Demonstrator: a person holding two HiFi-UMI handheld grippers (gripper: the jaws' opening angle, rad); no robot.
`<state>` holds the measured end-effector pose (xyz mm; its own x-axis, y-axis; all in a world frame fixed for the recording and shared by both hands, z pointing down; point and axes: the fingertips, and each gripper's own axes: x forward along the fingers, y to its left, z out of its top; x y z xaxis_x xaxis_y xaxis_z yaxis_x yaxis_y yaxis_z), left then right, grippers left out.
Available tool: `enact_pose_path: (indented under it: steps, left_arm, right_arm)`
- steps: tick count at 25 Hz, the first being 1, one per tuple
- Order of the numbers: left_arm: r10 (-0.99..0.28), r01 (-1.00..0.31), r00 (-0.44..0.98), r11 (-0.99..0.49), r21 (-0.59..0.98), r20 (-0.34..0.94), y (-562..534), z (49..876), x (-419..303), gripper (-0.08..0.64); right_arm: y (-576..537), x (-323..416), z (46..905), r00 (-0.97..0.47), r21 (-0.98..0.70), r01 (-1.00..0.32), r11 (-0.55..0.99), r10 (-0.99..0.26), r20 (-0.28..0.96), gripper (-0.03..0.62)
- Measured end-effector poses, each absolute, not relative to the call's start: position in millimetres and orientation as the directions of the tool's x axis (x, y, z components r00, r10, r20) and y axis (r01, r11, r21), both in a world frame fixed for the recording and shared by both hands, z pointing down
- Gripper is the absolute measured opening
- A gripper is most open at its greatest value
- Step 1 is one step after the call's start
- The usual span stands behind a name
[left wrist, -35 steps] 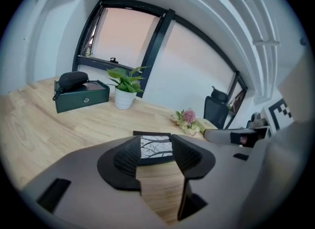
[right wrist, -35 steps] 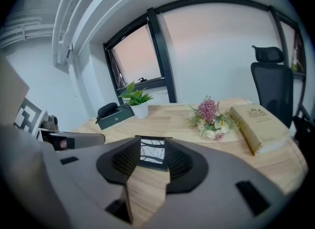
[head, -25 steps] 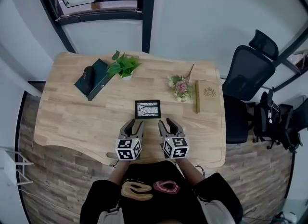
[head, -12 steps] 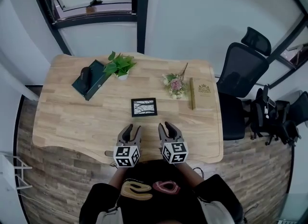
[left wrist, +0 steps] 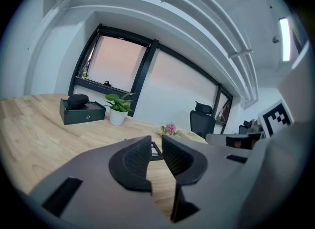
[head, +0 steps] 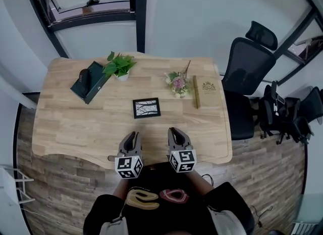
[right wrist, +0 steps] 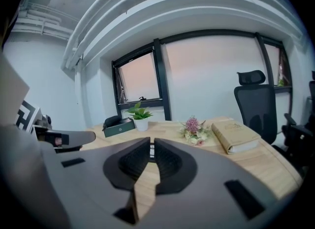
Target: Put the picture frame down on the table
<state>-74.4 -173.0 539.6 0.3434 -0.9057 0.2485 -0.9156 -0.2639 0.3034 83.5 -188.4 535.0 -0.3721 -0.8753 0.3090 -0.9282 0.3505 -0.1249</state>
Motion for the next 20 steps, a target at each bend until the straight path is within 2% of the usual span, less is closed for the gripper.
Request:
enact_pose_path:
  steps: [7,20]
  left_arm:
    - [-0.898,-0.902,0.381,-0.309,0.303,0.219,-167,532,-69,0.028]
    - [-0.897,-0.9,0.383,-0.308,0.31,0.222,-164,535,-87,0.023]
  right_arm:
    - [-180,84,533,-0.357,-0.096,-0.934,0.345,-0.885,0.298,0.011]
    - [-175,67,541,-0.349,-0.074,-0.936,0.343,-0.883,0.314,0.009]
